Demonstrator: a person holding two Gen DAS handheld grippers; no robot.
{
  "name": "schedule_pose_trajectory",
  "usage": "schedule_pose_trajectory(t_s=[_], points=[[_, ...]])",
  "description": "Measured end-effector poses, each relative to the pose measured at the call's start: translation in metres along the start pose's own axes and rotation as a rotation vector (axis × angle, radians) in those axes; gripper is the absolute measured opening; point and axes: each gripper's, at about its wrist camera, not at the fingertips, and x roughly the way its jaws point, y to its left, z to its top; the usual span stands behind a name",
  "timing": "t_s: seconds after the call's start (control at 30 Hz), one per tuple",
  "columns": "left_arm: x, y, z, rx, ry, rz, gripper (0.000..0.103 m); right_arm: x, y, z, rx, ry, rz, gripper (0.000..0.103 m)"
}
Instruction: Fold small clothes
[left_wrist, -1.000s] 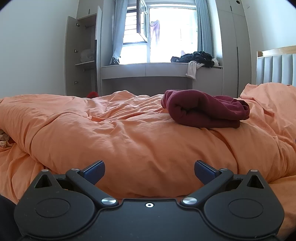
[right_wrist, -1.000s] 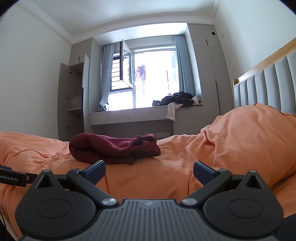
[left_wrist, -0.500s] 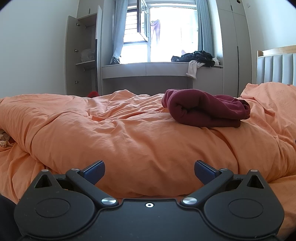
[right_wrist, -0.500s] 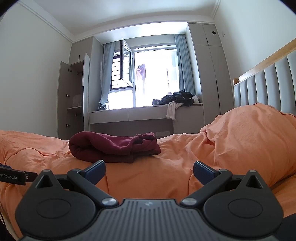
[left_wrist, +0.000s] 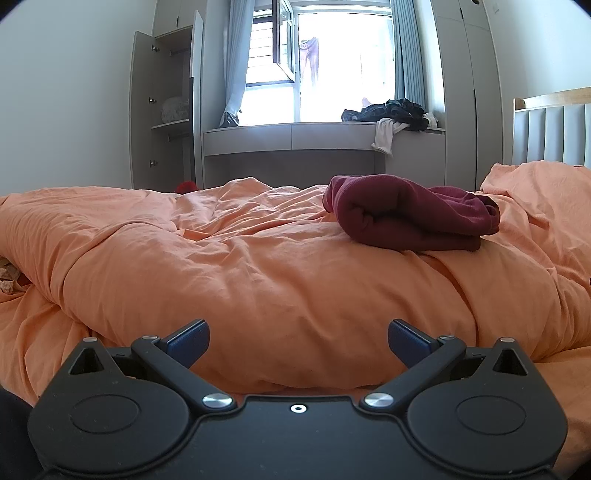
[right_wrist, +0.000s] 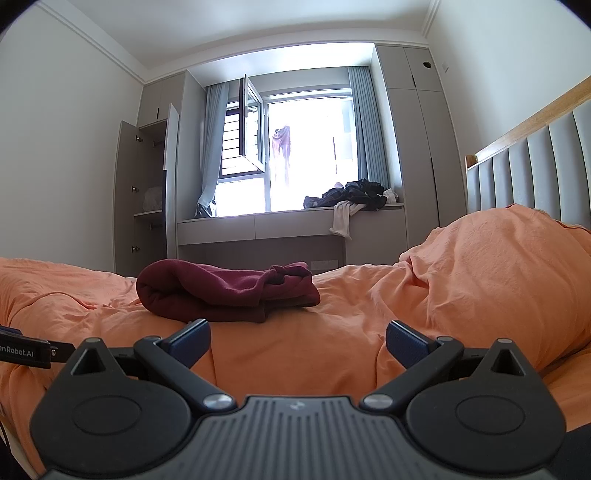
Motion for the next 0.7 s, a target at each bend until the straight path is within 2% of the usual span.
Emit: schedule_pose_trajectory(t_s=[0.7], points=[[0.0013,0.0008,-0.0024,0.002,0.005,-0.001,0.103,-0.0001,-0.0007,-0.0002,0.001,0.001,0.000,0.103]])
